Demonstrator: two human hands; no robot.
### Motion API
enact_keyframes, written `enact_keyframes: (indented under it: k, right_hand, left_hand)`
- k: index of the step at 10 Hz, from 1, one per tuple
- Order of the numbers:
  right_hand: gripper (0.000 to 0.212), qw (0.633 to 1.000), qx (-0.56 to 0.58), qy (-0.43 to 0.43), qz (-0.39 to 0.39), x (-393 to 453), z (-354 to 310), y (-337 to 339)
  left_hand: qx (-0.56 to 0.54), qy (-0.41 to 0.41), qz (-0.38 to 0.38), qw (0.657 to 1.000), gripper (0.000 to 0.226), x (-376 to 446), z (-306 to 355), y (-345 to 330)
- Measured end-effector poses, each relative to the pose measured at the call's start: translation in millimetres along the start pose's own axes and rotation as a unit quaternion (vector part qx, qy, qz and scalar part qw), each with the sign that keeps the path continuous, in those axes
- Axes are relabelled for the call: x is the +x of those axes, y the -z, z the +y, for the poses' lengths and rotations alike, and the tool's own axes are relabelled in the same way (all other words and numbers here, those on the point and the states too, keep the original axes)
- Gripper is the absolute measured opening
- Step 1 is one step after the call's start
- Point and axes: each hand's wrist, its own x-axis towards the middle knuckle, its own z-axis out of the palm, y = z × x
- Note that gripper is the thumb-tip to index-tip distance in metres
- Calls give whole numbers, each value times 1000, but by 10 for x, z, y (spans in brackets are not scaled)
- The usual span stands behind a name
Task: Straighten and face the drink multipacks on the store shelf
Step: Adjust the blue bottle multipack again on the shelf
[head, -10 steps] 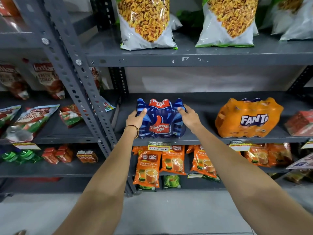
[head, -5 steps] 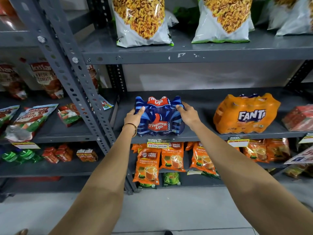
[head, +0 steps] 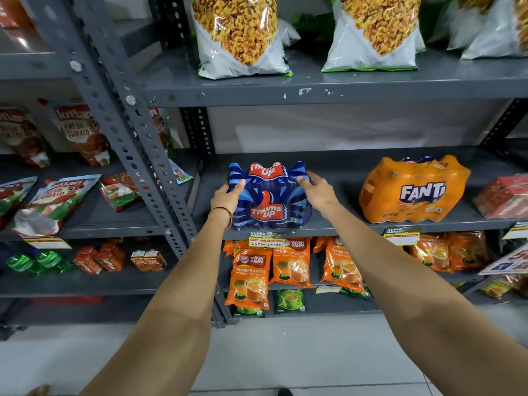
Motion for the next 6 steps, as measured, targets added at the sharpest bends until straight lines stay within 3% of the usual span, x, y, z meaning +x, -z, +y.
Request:
enact_keyframes:
  k: [3,5,6]
  right_hand:
    - [46,1000,3,-8,-2,14,-19,-9]
    - [61,1000,-22,-18,0,-85,26,-51]
    - [65,990,-125,53,49,-233,52,-41]
  left_hand:
    - [14,4,3,1000,78,70,-16,-2]
    - [205,-58,71,974,67,-188,76,-65]
    - [279,-105,120,947,74,-358,27,-43]
